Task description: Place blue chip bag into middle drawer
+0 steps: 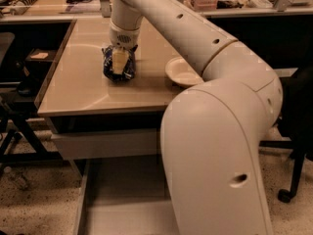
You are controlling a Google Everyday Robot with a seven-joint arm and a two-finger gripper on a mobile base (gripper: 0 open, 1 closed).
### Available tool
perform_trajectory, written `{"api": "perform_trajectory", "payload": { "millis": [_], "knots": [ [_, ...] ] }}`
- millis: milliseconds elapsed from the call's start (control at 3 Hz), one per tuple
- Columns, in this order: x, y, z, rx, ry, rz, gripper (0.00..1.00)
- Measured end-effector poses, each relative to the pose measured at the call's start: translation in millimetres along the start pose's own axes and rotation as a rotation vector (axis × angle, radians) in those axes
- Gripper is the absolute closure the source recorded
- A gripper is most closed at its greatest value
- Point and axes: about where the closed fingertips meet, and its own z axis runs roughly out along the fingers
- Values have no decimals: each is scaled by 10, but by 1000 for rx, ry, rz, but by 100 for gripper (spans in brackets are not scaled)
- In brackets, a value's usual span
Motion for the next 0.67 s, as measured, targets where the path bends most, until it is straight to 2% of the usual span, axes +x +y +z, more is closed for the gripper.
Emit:
{"api": "perform_trajectory", "payload": {
  "millis": [333, 667],
  "knots": [
    [83, 243, -259, 45, 8, 28, 100],
    [238, 938, -587, 90, 37, 51, 100]
  ]
}}
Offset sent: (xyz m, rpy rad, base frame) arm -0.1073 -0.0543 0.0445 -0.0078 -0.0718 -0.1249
